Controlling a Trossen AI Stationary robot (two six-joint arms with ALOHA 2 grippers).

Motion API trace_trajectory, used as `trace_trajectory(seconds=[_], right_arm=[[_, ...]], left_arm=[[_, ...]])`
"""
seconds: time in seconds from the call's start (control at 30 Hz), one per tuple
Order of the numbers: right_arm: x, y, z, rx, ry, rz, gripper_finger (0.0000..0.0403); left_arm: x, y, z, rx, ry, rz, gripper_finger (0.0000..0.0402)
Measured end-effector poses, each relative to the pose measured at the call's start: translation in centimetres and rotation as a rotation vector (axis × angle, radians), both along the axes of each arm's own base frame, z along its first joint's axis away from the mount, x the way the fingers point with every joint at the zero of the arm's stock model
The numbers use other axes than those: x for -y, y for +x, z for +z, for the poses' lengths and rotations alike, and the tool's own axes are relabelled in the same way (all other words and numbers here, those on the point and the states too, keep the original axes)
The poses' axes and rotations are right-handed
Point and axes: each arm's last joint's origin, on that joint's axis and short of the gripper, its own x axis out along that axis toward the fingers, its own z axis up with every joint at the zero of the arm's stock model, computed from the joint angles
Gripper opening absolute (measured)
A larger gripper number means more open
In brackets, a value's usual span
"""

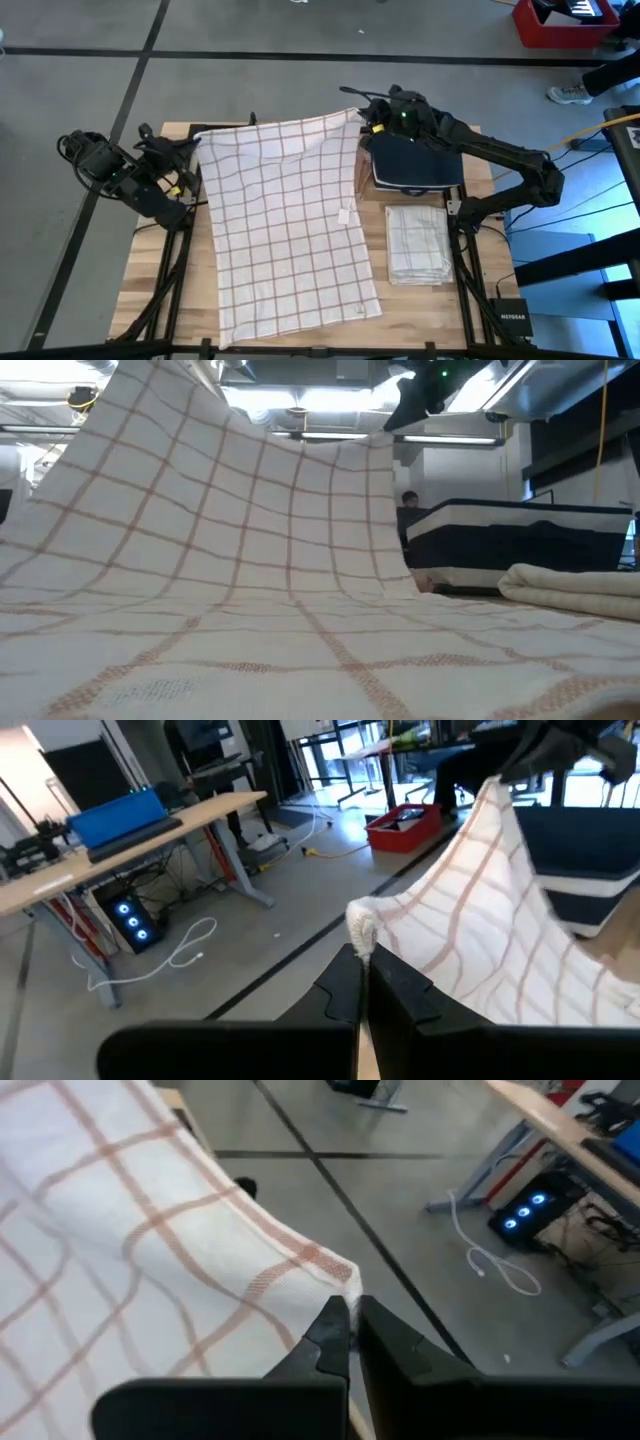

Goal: Fold towel
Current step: Fold the white towel

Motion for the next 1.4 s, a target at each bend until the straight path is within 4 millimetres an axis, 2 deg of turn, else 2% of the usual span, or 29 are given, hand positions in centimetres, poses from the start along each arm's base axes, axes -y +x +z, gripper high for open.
trace_trajectory(seconds=[0.27,0.57,0.67,0.8,0.97,1.17,1.4], right_arm=[[1.1,-0.6,0.6,0.041,-0.042,-0.029,0.0014],[1.0,-0.2,1.0,0.108,-0.011,0.036,0.0014],[0.5,-0.5,0.7,0.093,0.061,0.101,0.0014],[-1.3,-1.2,0.9,0.052,0.103,0.183,0.0008],[-3.9,-2.0,0.8,-0.008,0.137,0.296,0.0004],[-7.1,-3.0,-2.3,-0.074,0.194,0.377,0.0002],[-11.0,-4.8,-5.0,-0.094,0.231,0.44,0.0002]], left_arm=[[-0.6,-0.9,0.0,-0.025,0.024,-0.01,0.0001],[-0.8,-1.1,0.0,-0.034,-0.01,-0.03,0.0001],[-0.5,-0.9,-0.1,-0.054,-0.059,-0.065,0.0001],[0.3,-0.3,-0.4,-0.113,-0.074,-0.13,0.0001],[2.1,1.0,-0.8,-0.165,-0.082,-0.211,0.0001],[5.8,2.8,-1.9,-0.222,-0.075,-0.319,0.0001],[10.6,3.7,-3.7,-0.256,-0.072,-0.418,0.0]])
